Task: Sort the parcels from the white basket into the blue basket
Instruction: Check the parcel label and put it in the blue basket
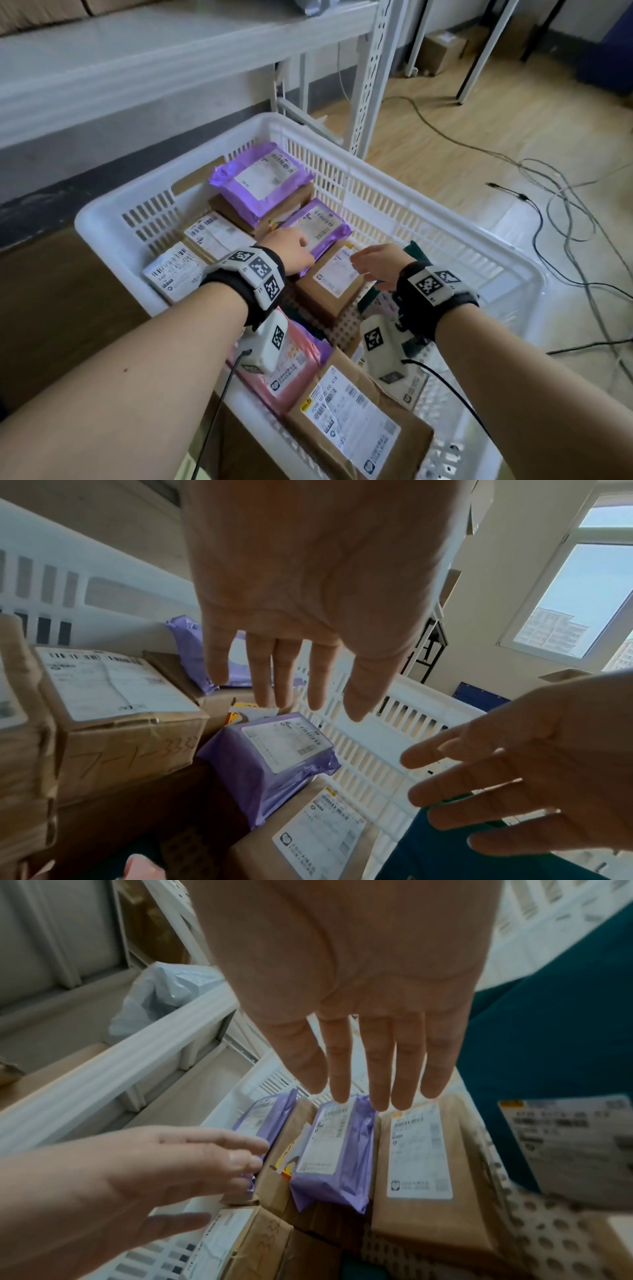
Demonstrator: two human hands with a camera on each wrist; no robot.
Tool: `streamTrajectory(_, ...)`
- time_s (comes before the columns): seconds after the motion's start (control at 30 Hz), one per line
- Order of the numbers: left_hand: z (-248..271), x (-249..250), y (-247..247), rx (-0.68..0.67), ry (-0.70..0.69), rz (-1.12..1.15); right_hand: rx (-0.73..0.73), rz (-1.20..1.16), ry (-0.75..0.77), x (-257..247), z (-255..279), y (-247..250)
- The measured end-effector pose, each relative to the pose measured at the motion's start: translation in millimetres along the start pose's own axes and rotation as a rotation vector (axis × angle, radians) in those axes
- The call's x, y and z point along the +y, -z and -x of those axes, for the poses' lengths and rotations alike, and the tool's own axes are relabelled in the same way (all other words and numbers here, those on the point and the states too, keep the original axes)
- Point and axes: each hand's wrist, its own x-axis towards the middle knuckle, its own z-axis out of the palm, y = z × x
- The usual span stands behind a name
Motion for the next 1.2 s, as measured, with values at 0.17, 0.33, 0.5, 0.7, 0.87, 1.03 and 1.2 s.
streamTrajectory(0.17,-30,-9,-7,0.003,0.040,-0.007,-0.084,-0.097,-0.067,-1,-41,-26)
streamTrajectory(0.33,-48,-20,-16,0.007,0.073,-0.061,-0.113,-0.084,-0.048,-10,-78,-44)
streamTrajectory(0.5,-60,-36,-6,0.057,0.092,-0.021,-0.187,-0.046,-0.039,-17,-98,-69)
streamTrajectory(0.7,-49,-69,22,0.187,0.200,0.093,-0.449,-0.079,0.062,-39,-81,-113)
streamTrajectory(0.87,-33,-104,36,0.235,0.315,0.110,-0.486,0.077,0.167,-62,-61,-137)
streamTrajectory(1.03,-24,-117,47,0.105,0.389,0.056,-0.527,0.147,0.138,-66,-53,-159)
streamTrajectory(1.2,-15,-122,57,0.098,0.379,0.111,-0.494,0.151,0.104,-71,-46,-170)
